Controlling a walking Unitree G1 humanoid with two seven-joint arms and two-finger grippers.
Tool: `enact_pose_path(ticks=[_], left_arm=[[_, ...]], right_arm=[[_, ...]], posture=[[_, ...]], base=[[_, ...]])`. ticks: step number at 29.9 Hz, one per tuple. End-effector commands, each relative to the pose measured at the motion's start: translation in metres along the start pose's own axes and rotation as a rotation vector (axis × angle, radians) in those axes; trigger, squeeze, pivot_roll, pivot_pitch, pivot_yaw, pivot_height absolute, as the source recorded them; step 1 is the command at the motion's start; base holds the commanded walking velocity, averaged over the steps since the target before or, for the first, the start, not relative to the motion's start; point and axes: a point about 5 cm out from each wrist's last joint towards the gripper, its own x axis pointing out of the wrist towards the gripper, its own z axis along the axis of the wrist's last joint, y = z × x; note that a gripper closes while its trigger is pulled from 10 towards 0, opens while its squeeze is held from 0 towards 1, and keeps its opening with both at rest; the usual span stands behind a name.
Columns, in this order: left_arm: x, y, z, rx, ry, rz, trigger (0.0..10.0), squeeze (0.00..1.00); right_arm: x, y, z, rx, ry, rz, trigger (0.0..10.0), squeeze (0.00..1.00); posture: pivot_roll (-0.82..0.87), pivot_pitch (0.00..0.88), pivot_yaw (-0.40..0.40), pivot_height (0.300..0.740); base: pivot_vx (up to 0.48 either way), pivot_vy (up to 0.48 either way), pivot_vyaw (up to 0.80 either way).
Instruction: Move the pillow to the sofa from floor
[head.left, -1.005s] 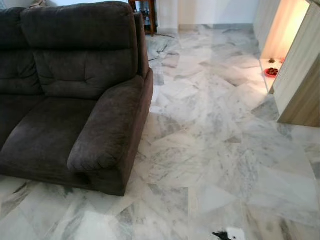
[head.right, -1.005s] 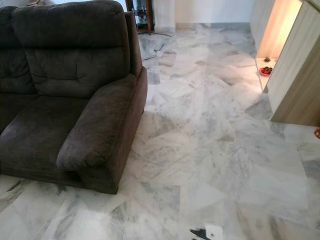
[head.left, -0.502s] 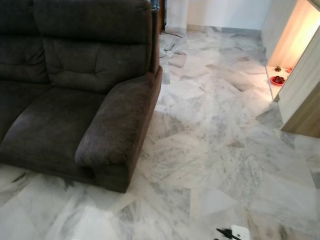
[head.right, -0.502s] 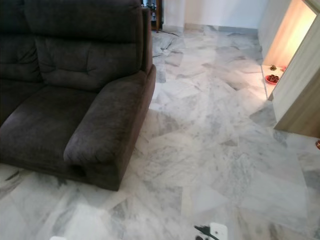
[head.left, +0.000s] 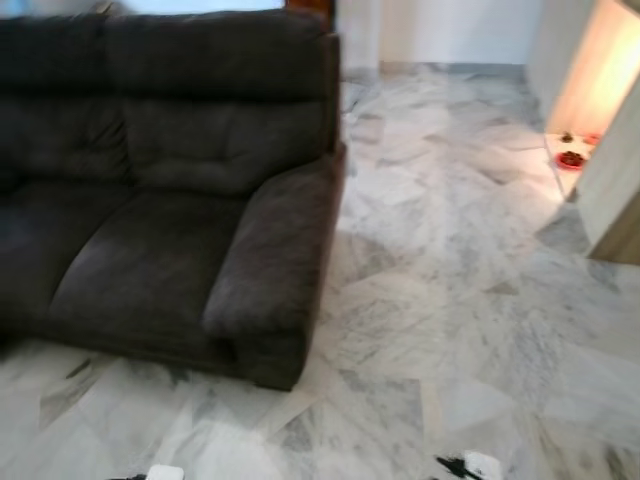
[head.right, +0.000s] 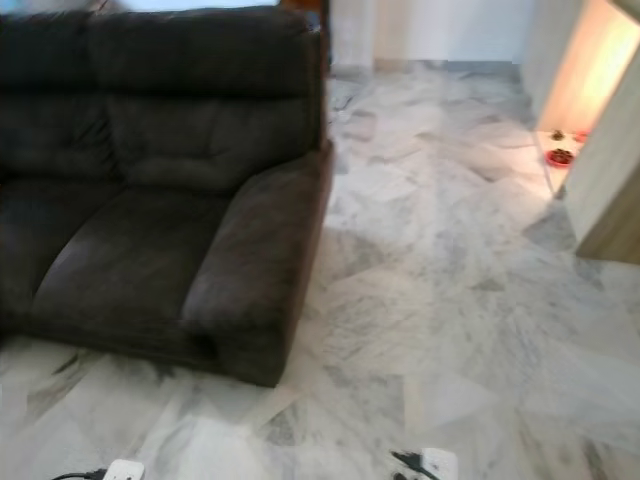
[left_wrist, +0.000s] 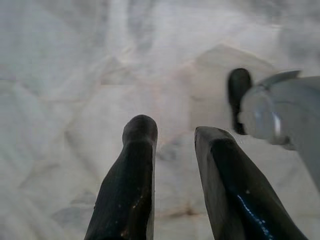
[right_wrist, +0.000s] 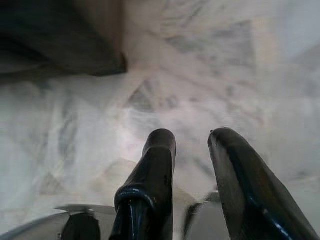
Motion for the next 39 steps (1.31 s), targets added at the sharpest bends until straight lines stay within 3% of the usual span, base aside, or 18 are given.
enact_pose_path(ticks=[1,39], left_arm=[[-0.0002,-0.0031,-0.0045,0.019,0.021,-0.011,10.0,0.0],[0.0001,-0.0076,-0.0057,-0.011,0.019,-0.01,10.0,0.0]], right_arm=[[-0.0039,-0.0104,-0.0074,0.014,0.023,-0.039,10.0,0.0],[-0.0047,-0.0105,-0.0106,-0.001,0.044,-0.018,10.0,0.0]], posture=[[-0.07,0.105,0.081,0.74],[-0.04,0.132,0.061,0.74]], base=[[0.0,0.461,0.0],[0.0,0.461,0.0]])
